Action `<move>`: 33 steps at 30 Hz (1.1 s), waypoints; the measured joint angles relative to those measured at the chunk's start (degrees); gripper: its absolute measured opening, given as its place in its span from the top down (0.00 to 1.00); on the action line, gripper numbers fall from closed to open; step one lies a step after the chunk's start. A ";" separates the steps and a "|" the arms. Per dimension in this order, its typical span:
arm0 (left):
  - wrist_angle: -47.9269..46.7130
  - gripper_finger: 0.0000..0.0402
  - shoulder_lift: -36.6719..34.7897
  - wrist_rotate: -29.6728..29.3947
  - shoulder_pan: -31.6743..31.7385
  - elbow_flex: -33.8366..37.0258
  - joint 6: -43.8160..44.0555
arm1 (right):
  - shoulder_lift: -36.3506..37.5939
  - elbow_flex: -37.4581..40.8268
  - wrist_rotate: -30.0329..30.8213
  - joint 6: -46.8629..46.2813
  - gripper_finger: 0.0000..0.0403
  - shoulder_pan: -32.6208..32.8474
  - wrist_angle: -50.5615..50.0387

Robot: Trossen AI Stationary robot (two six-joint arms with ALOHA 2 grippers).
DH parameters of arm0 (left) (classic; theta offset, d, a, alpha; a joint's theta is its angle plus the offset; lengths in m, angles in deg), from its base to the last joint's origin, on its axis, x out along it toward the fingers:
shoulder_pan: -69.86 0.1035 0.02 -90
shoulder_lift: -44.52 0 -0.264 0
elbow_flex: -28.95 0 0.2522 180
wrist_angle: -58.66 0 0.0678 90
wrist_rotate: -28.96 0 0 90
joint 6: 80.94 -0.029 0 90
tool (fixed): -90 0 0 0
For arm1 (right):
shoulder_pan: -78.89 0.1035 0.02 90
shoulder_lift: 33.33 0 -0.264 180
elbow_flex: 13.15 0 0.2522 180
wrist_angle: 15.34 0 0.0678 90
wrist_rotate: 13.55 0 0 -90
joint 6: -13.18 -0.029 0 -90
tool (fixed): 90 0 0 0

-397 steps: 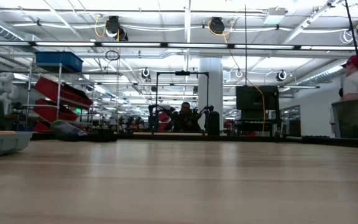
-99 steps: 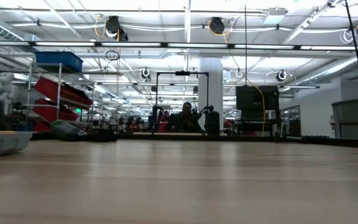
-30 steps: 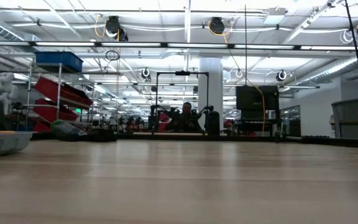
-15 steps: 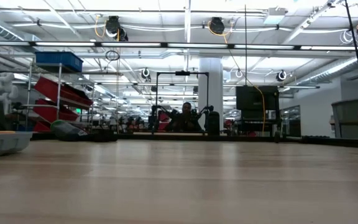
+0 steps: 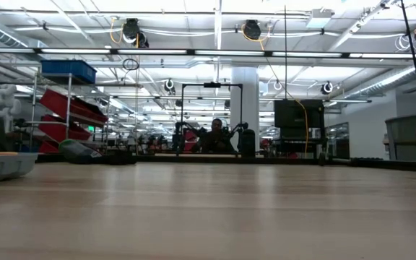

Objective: Coil cords
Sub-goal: Coil the white cable wire into the spool

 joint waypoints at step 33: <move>9.28 1.00 -1.88 -18.62 -7.52 -3.28 -27.89 | -0.96 -0.20 -9.42 2.60 1.00 1.32 -6.39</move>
